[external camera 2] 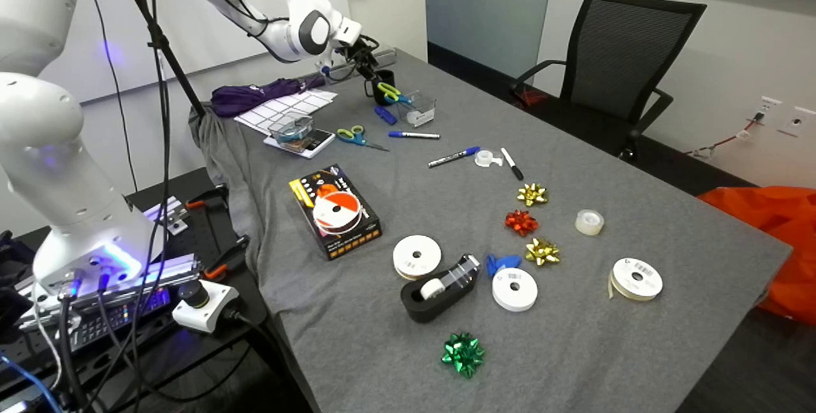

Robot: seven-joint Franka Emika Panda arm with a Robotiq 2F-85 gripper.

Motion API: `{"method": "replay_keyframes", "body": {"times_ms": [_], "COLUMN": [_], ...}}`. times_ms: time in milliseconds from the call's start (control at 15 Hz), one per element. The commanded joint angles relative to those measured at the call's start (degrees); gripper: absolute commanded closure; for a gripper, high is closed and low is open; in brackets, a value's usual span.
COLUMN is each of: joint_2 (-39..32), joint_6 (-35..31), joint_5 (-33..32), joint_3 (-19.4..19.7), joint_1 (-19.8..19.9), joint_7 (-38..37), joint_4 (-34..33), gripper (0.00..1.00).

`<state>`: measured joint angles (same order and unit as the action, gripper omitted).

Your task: Remove the marker from the black mug.

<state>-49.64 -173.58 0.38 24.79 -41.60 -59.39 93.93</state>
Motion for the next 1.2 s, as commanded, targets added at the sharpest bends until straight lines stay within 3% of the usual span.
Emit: {"method": "replay_keyframes", "body": {"times_ms": [0,133,200,333,933,1133], "joint_2": [-1.83,-2.05,-2.09,-2.10,-0.03,3.32], "joint_6": [-2.02,-2.32,-2.33,-2.21,-2.01,-1.80], "joint_5": [0.35,0.44,0.51,0.72,1.21,1.01], "joint_3": [1.29,1.44,1.34,1.19,0.09,-1.33], "joint_1": [-0.74,-0.88,-0.85,-0.85,-0.55,0.00], "joint_7": [0.45,0.81,0.95,1.01,1.81,3.23], "joint_4": [-0.51,-0.18,-0.11,-0.07,1.64,3.87], "gripper": [0.00,0.03,0.25,0.34,0.97,0.97]}}
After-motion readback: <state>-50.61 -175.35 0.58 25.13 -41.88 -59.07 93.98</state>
